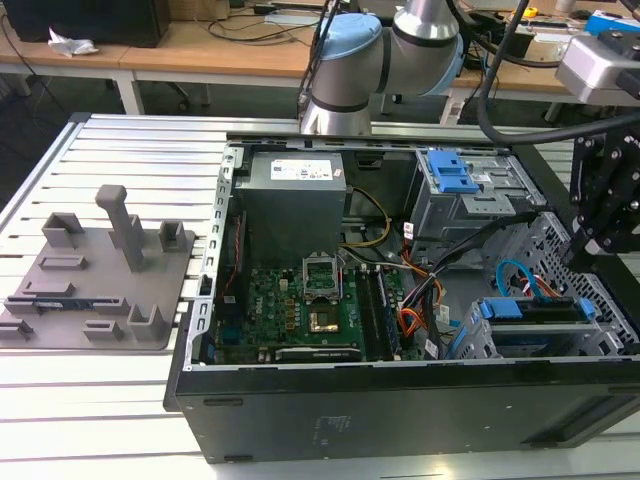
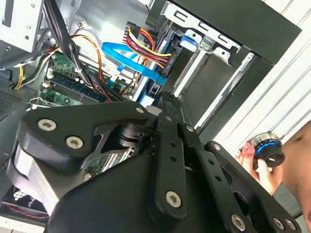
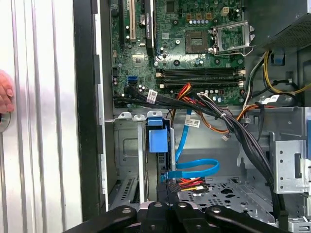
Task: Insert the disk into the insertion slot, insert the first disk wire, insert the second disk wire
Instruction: 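Insert the second disk wire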
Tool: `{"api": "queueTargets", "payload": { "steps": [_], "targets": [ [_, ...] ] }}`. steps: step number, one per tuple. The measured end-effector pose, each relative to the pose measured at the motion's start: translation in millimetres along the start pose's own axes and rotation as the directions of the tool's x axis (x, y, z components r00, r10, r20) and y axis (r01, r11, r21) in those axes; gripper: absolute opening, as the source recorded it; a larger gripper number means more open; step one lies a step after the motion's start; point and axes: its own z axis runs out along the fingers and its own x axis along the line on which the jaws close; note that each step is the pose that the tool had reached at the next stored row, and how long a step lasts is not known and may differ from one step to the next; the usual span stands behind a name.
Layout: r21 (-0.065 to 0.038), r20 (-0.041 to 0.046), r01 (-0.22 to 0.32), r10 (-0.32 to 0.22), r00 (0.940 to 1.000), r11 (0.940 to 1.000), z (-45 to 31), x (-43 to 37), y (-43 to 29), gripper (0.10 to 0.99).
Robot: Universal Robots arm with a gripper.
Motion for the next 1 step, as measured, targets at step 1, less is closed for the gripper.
{"api": "queueTargets", "payload": {
  "steps": [1],
  "targets": [
    [0.000,0.0000,0.000,0.000,1.0000,1.0000,0.0,0.0,0.0,0.106]
  ]
}}
